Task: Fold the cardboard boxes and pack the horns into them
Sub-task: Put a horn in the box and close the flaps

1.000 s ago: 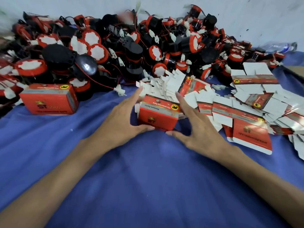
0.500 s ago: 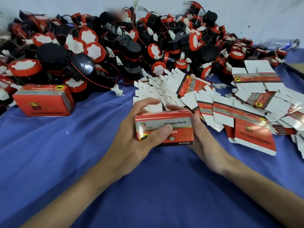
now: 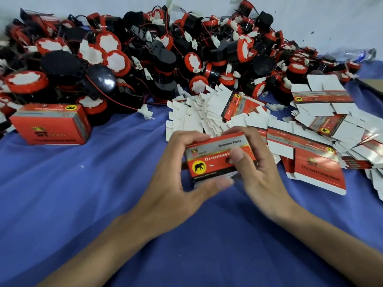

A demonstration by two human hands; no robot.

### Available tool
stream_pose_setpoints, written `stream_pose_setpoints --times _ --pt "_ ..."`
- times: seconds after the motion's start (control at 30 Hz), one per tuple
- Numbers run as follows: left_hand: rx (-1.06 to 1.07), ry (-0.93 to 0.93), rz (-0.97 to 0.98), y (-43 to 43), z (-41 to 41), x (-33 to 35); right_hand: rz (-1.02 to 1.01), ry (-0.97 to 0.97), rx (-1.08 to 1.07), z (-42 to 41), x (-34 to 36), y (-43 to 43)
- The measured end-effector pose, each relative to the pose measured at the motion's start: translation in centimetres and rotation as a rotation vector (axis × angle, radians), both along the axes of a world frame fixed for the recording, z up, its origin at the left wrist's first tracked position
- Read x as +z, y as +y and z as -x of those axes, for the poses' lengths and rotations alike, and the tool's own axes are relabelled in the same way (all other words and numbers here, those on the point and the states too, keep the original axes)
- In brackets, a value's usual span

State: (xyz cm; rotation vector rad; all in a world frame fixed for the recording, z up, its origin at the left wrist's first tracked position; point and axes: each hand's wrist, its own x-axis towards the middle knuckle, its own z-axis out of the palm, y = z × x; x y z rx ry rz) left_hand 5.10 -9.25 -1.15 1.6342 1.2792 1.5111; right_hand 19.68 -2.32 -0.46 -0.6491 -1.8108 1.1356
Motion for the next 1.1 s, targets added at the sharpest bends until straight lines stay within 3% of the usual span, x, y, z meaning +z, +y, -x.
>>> stream_pose_setpoints --times 0.2,0.37,0.57,0.7,0.8,0.9,1.0,1.03,1.1 --pt "0.136 -0.086 0.035 0.4 1.6 -0.2 0.037 -0.099 0.122 0.1 -0.3 0.3" --pt "0.187 -0.054 0.028 0.5 2.1 -0.3 0.033 -0.151 0.184 -0.3 -0.5 1.0" --pt "0.191 0.048 -0.034 0.3 2.0 -0.3 -0.072 -0.157 0.185 -0.8 -0.5 1.4" --pt "0.185 0.234 -0.139 0.2 2.0 0.2 -0.099 -0.172 0.188 -1.0 -0.4 1.6" --pt "0.209 0.421 -0.271 0.4 2.4 0.5 -0.348 -0.425 0.132 -1.9 0.4 2.8" --pt "0.494 0.642 -0.413 0.7 4.4 0.5 -0.633 -0.813 -0.278 -3.7 0.8 5.4" --pt "0.909 0.918 -0.321 0.9 7.3 0.3 -0.368 -1.341 -0.444 -4.6 0.8 6.9" --pt "0.965 0.993 -0.254 0.9 8.0 0.2 -0.310 -1.427 -0.420 -4.6 0.7 6.9" --pt "0.948 1.092 -0.229 1.0 8.4 -0.2 -0.389 -1.489 -0.406 -4.3 0.4 6.6"
